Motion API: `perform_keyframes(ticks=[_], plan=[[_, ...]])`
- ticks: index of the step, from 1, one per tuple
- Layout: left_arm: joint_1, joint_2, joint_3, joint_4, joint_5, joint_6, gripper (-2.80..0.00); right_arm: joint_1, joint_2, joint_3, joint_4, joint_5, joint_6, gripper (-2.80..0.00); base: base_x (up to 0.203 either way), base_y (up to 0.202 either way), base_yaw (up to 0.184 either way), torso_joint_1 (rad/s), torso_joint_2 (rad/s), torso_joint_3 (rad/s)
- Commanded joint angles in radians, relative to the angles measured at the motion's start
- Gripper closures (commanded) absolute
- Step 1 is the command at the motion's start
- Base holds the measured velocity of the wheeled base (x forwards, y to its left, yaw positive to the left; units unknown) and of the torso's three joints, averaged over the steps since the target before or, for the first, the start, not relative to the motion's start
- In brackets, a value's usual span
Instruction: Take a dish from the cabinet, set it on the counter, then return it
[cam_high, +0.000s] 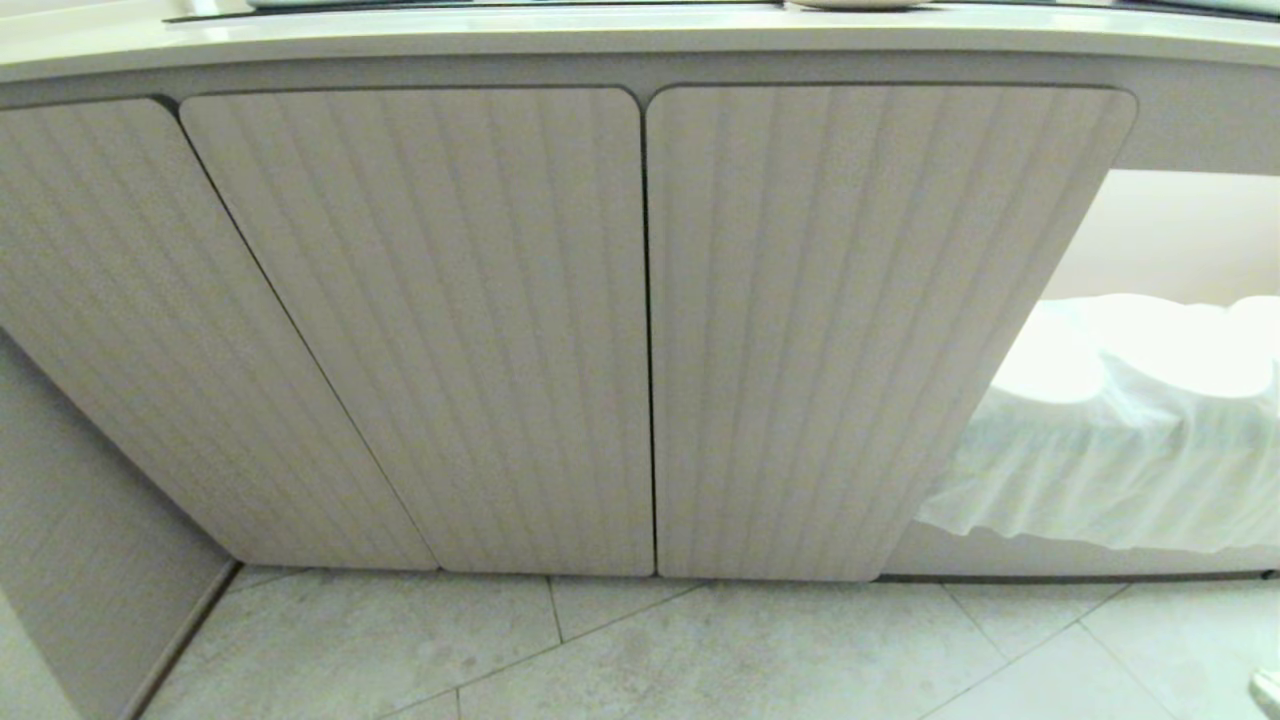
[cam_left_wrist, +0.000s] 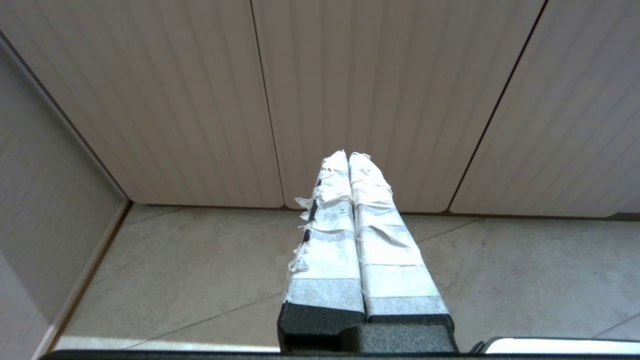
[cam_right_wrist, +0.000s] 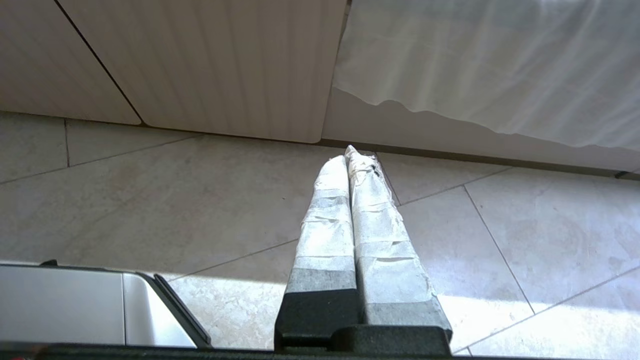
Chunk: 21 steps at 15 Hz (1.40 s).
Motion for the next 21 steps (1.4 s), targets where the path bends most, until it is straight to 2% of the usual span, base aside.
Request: perform_keyframes(ticks=[1, 3, 6, 9, 10, 13, 17, 21], plan=[[0.0, 0.0, 0.0, 0.0, 0.001, 0.0, 0.0, -0.008, -0.191, 0.001, 0.093, 0.001, -0.001, 0.0, 0.0, 0.0, 0.0, 0.0, 0.0, 0.0], [0.0, 0.0, 0.0, 0.0, -0.001, 0.0, 0.0, -0.01, -0.289, 0.001, 0.148, 0.04, -0.002, 0.0, 0.0, 0.0, 0.0, 0.0, 0.0, 0.0], [0.0, 0.0, 0.0, 0.0, 0.001, 0.0, 0.0, -0.014, -0.295, 0.001, 0.166, 0.064, -0.002, 0.0, 0.0, 0.0, 0.0, 0.0, 0.0, 0.0], [0.0, 0.0, 0.0, 0.0, 0.001, 0.0, 0.0, -0.119, -0.32, 0.001, 0.178, 0.079, -0.012, 0.0, 0.0, 0.0, 0.0, 0.0, 0.0, 0.0], [0.0, 0.0, 0.0, 0.0, -0.001, 0.0, 0.0, -0.131, -0.359, 0.001, 0.205, 0.104, -0.015, 0.0, 0.0, 0.0, 0.0, 0.0, 0.0, 0.0], [0.0, 0.0, 0.0, 0.0, -0.001, 0.0, 0.0, -0.136, -0.48, 0.001, 0.295, 0.141, -0.016, 0.0, 0.0, 0.0, 0.0, 0.0, 0.0, 0.0], [0.0, 0.0, 0.0, 0.0, -0.001, 0.0, 0.0, -0.136, -0.578, 0.001, 0.304, 0.148, -0.015, 0.0, 0.0, 0.0, 0.0, 0.0, 0.0, 0.0], [0.0, 0.0, 0.0, 0.0, -0.001, 0.0, 0.0, -0.136, -0.578, 0.001, 0.304, 0.148, -0.013, 0.0, 0.0, 0.0, 0.0, 0.0, 0.0, 0.0]])
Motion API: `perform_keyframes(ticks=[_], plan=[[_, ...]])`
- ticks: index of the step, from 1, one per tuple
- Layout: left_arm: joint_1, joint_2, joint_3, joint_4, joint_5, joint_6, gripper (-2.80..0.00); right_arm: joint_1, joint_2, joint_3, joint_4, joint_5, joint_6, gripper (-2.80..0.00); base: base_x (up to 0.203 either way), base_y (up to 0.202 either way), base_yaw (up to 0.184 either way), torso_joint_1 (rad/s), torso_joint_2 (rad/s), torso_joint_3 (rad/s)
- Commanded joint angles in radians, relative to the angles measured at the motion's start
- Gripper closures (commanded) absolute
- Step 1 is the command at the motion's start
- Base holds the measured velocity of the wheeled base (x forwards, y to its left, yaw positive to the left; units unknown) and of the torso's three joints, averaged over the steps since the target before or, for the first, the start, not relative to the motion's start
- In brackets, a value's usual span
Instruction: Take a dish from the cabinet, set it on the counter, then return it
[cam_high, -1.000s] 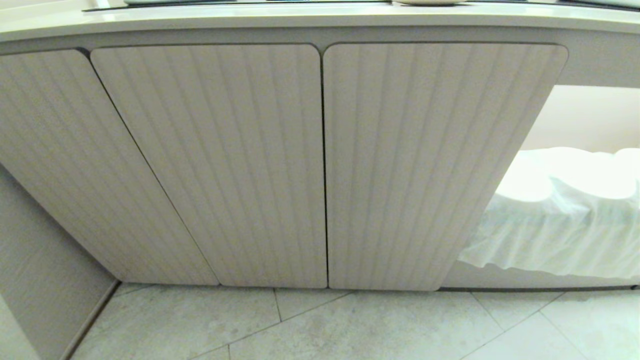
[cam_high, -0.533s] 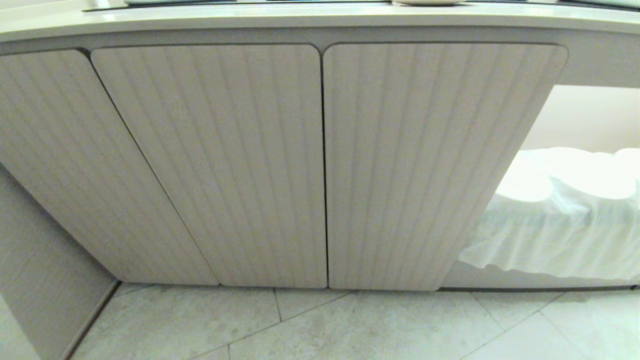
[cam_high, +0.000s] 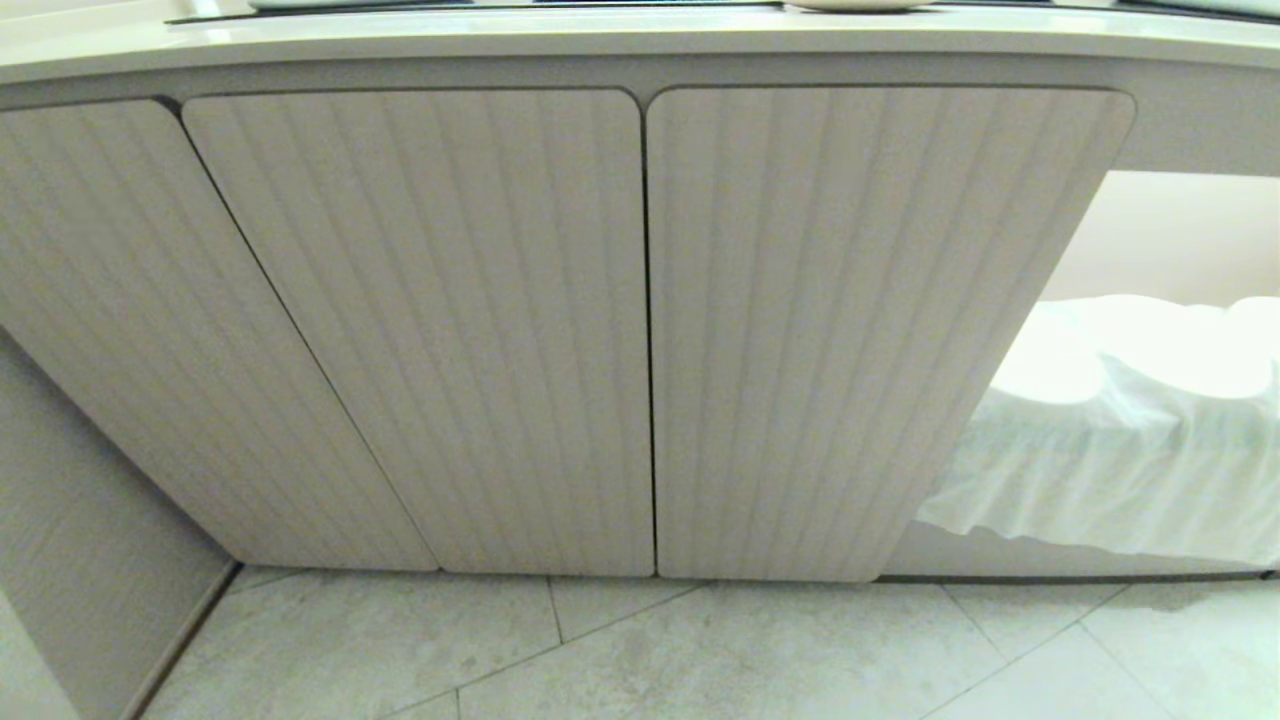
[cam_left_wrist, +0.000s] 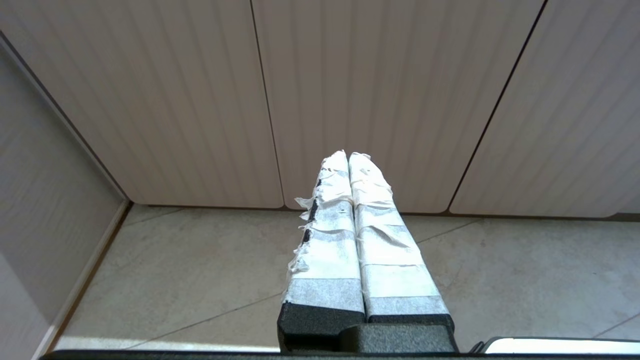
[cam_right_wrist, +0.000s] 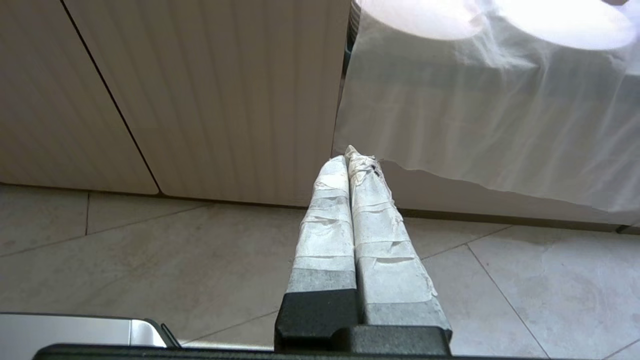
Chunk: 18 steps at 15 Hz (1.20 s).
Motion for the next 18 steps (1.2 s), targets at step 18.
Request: perform_keyframes(ticks=[18], plan=[[0.0, 0.0, 0.0, 0.0, 0.0, 0.0, 0.0, 0.0, -0.007, -0.002, -0.002, 0.001, 0.014, 0.0, 0.0, 0.0, 0.0, 0.0, 0.0, 0.0]])
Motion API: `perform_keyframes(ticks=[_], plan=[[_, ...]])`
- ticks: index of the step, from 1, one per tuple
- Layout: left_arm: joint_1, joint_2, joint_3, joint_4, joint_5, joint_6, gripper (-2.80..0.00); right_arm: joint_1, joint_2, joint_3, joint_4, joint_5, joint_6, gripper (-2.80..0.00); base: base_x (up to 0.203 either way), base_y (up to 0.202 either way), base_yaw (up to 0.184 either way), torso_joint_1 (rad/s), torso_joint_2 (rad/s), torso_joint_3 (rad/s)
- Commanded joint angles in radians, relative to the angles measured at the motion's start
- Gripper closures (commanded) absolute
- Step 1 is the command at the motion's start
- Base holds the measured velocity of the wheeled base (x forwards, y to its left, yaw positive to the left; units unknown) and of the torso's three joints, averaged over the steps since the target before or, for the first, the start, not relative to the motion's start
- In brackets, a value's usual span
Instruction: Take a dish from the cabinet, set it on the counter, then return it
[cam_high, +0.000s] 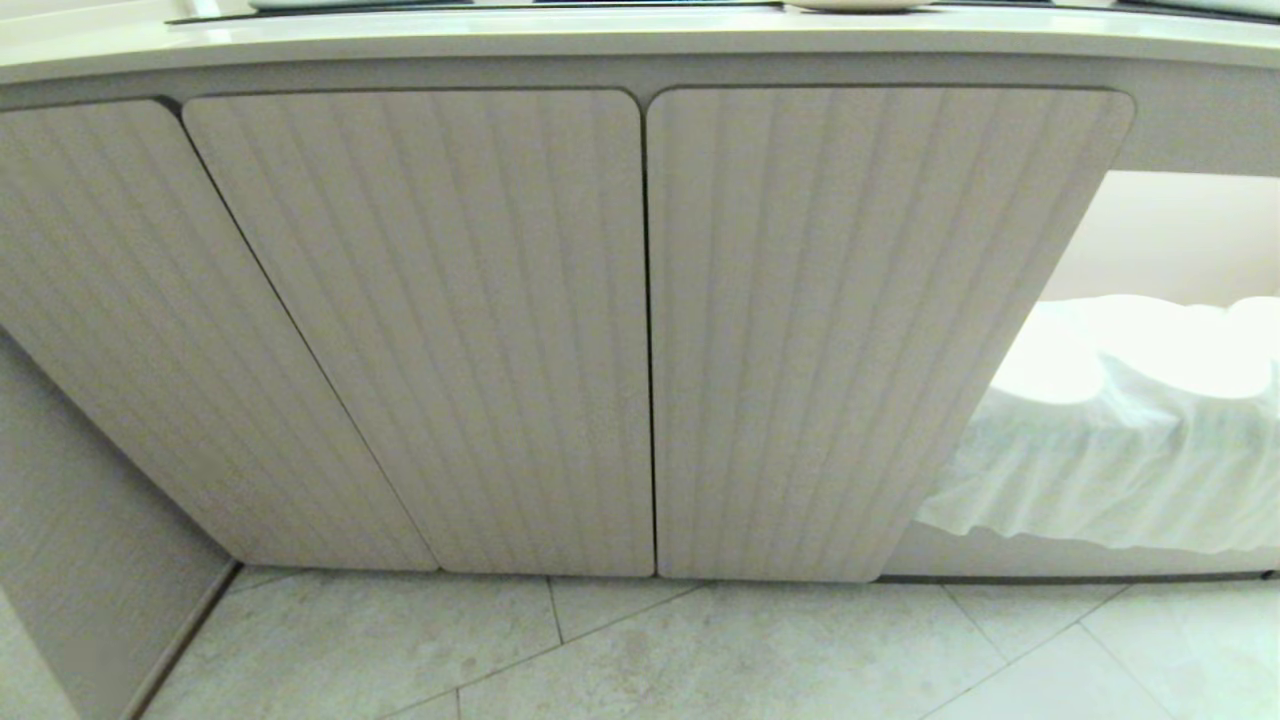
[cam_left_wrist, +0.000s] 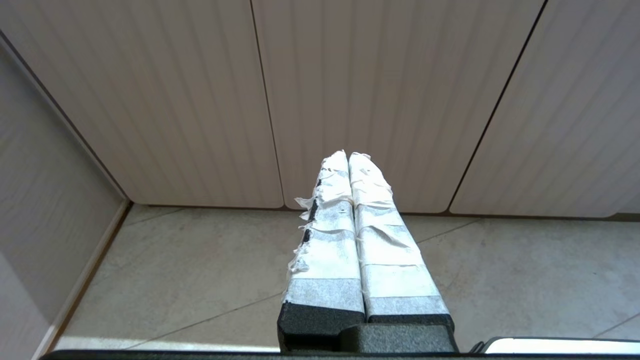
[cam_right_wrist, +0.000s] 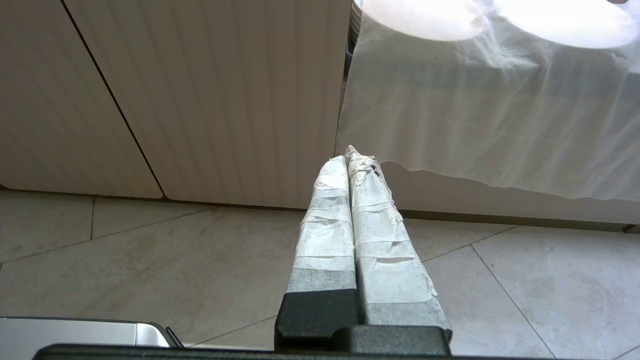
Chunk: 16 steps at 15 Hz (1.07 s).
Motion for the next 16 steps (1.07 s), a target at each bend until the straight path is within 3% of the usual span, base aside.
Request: perform_keyframes(ticks=[1, 16], plan=[[0.0, 0.0, 0.0, 0.0, 0.0, -0.001, 0.0, 0.0, 0.001, -0.001, 0.001, -0.002, -0.003, 0.0, 0.0, 0.0, 0.0, 0.0, 0.0, 0.0], [0.0, 0.0, 0.0, 0.0, 0.0, -0.001, 0.0, 0.0, 0.001, 0.001, 0.0, 0.0, 0.0, 0.0, 0.0, 0.0, 0.0, 0.0, 0.0, 0.0]])
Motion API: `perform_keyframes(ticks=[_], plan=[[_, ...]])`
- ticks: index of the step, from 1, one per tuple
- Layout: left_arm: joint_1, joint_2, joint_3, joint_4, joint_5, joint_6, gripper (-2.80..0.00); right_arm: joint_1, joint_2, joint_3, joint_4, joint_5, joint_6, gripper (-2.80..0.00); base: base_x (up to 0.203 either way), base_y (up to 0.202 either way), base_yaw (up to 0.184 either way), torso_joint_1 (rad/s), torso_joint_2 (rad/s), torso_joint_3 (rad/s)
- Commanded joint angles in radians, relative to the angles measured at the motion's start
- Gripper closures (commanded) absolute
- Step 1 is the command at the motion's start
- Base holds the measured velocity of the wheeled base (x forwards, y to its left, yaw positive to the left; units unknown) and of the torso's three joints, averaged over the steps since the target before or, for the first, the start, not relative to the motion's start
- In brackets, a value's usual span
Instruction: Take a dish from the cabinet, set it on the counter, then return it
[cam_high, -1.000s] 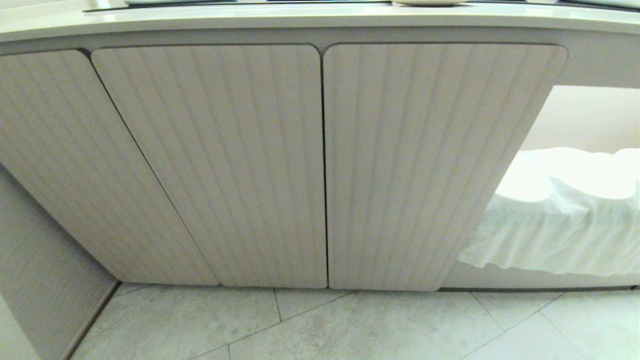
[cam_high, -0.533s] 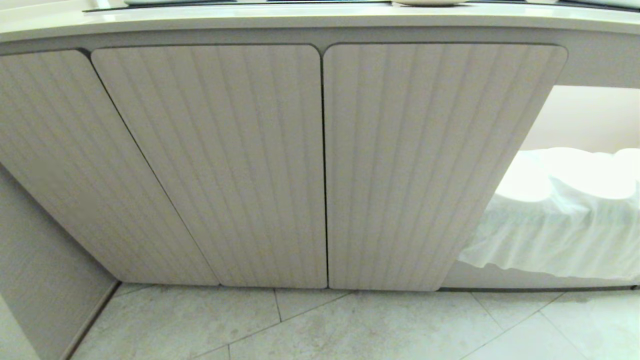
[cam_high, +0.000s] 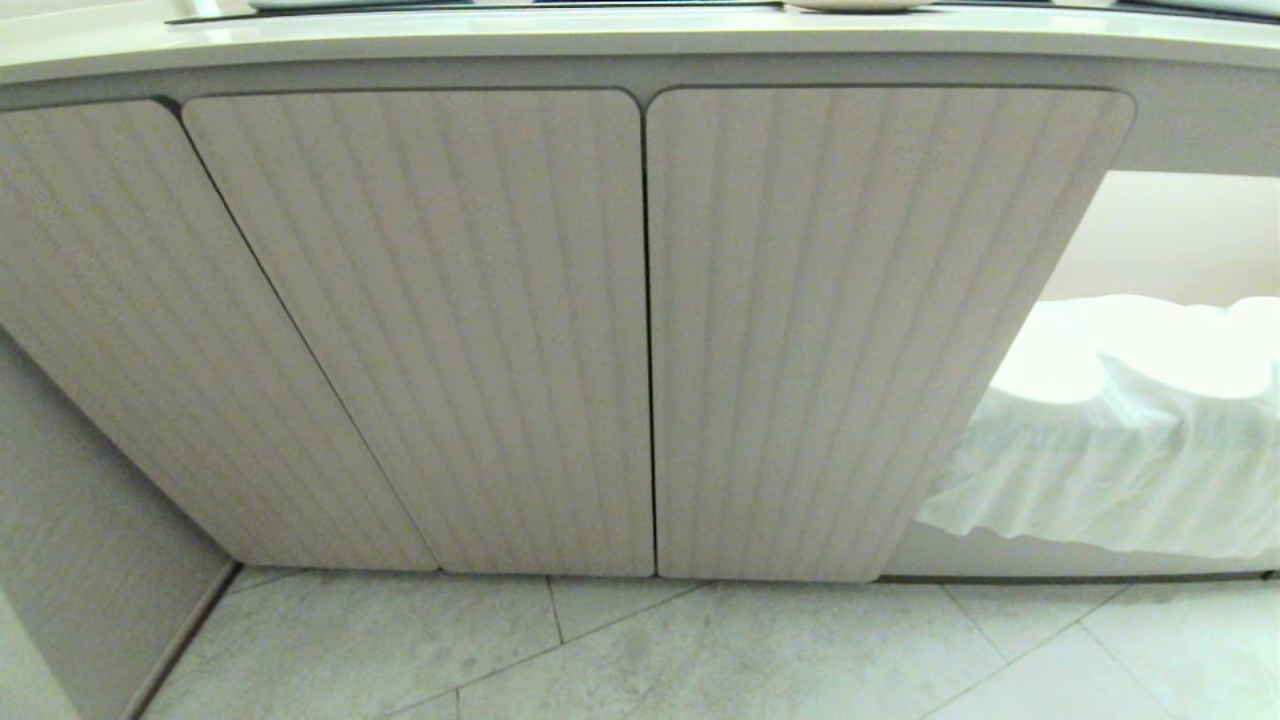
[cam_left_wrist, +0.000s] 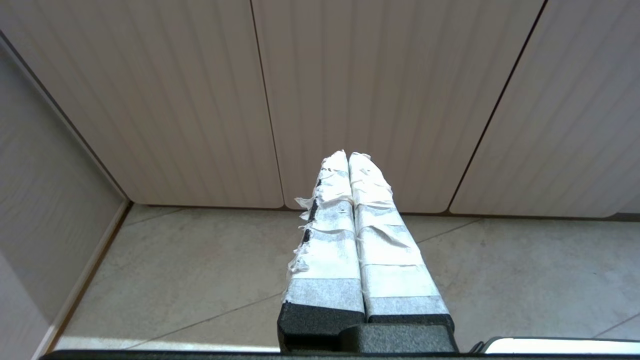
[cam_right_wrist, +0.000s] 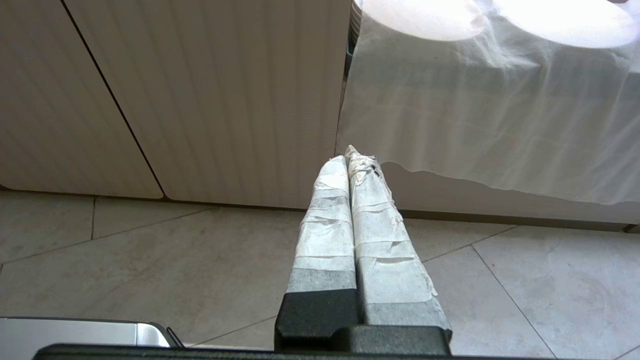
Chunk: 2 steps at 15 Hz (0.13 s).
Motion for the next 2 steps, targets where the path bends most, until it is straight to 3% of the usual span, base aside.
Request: perform_keyframes(ticks=[1, 2], plan=[[0.0, 0.0, 0.0, 0.0, 0.001, 0.0, 0.0, 0.0, 0.001, -0.001, 0.0, -0.001, -0.002, 0.0, 0.0, 0.0, 0.0, 0.0, 0.0, 0.0], [0.0, 0.0, 0.0, 0.0, 0.002, 0.0, 0.0, 0.0, 0.0, 0.0, 0.0, -0.001, -0.002, 0.0, 0.0, 0.0, 0.0, 0.0, 0.0, 0.0]])
